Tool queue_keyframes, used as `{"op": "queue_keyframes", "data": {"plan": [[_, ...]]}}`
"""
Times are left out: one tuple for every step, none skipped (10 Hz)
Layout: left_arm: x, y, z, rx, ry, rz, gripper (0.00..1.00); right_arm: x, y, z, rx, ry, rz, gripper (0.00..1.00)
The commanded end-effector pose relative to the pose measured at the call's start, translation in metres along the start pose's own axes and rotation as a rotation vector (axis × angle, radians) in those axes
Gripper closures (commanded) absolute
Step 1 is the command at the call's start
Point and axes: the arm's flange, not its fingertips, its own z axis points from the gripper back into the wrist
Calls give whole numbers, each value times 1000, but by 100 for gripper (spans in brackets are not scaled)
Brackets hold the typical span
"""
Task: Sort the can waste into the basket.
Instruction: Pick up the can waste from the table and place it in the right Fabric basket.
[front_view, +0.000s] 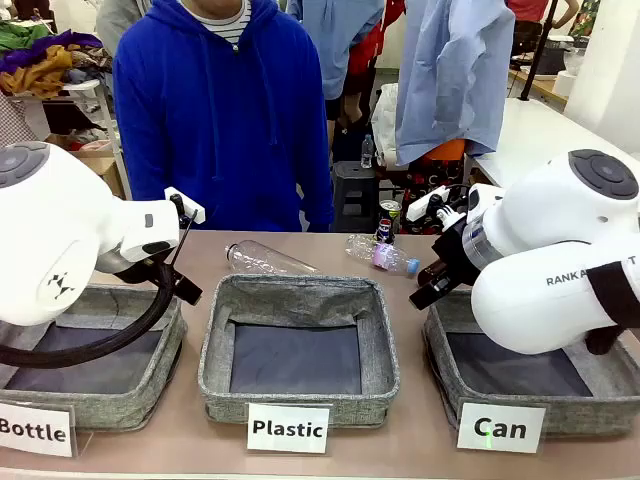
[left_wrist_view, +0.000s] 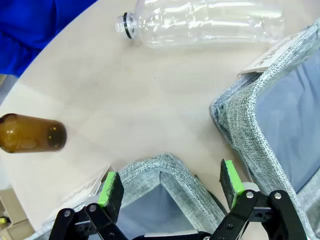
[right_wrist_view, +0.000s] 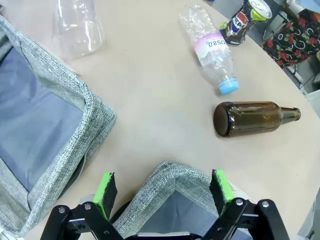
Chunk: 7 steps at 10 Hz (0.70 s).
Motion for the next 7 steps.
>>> {"op": "queue_keyframes", "data": {"plan": [[0, 0, 0, 0, 0, 0, 0, 0, 0, 0, 0, 0, 0, 0], [0, 0, 0, 0, 0, 0, 0, 0, 0, 0, 0, 0, 0, 0], [0, 0, 0, 0, 0, 0, 0, 0, 0, 0, 0, 0, 0, 0], [0, 0, 0, 0, 0, 0, 0, 0, 0, 0, 0, 0, 0, 0], [0, 0, 0, 0, 0, 0, 0, 0, 0, 0, 0, 0, 0, 0], [0, 0, 0, 0, 0, 0, 0, 0, 0, 0, 0, 0, 0, 0], [0, 0, 0, 0, 0, 0, 0, 0, 0, 0, 0, 0, 0, 0]]}}
